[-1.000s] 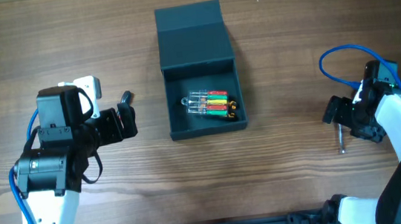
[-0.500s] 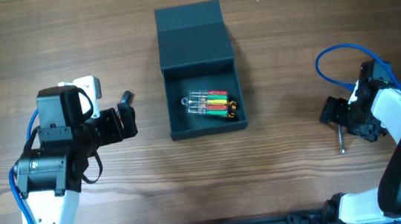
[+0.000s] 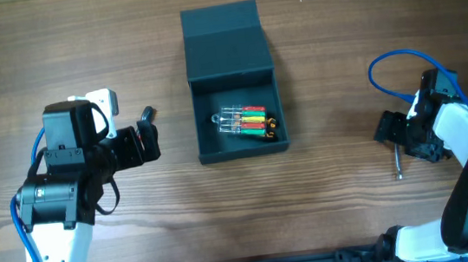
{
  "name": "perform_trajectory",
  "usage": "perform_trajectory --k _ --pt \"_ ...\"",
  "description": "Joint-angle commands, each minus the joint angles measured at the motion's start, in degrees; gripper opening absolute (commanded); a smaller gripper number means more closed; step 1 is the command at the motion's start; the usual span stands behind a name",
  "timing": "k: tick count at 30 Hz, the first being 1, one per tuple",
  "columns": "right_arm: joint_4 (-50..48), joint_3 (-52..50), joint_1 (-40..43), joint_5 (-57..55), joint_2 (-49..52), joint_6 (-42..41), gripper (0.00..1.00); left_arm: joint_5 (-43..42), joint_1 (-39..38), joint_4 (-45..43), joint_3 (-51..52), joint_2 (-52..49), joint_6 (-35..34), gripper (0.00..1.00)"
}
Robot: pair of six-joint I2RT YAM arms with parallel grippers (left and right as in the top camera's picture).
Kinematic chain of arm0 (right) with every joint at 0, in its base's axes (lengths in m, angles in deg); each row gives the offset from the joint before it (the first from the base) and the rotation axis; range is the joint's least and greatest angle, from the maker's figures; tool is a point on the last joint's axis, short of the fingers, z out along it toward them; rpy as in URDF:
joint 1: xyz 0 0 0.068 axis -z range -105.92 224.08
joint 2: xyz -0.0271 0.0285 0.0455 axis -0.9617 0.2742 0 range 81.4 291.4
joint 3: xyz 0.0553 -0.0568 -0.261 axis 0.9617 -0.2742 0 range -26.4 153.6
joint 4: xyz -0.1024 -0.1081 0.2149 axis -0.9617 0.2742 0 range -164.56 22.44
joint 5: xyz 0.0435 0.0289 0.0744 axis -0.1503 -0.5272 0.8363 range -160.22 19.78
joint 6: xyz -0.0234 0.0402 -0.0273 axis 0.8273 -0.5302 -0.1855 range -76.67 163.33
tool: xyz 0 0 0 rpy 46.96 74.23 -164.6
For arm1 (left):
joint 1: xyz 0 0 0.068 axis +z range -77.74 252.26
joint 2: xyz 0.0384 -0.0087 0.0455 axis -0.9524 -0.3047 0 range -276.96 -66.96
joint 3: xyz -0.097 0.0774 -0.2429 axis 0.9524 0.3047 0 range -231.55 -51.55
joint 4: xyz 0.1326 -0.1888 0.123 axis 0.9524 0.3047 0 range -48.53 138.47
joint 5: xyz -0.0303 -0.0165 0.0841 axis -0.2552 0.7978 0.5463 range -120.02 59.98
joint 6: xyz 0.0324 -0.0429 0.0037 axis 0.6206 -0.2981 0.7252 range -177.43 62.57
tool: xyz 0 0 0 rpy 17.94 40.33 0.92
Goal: Pack container
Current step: 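Grasp the silver wrench with the right gripper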
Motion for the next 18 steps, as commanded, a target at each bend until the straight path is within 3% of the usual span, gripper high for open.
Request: perform_trajectory --k 1,12,18 --pt "-0.1 -0.6 0.2 3.9 1.7 1.0 0.85 0.3 0.2 0.0 -1.0 0.1 1.2 1.00" --pt "1.2 -0.6 0.2 3.9 1.7 1.0 0.49 0.3 0.2 0.0 -1.0 0.1 1.2 1.00" --pt "1.4 -0.6 0.2 3.9 1.7 1.0 0.34 0.3 0.2 0.0 -1.0 0.1 1.2 1.00"
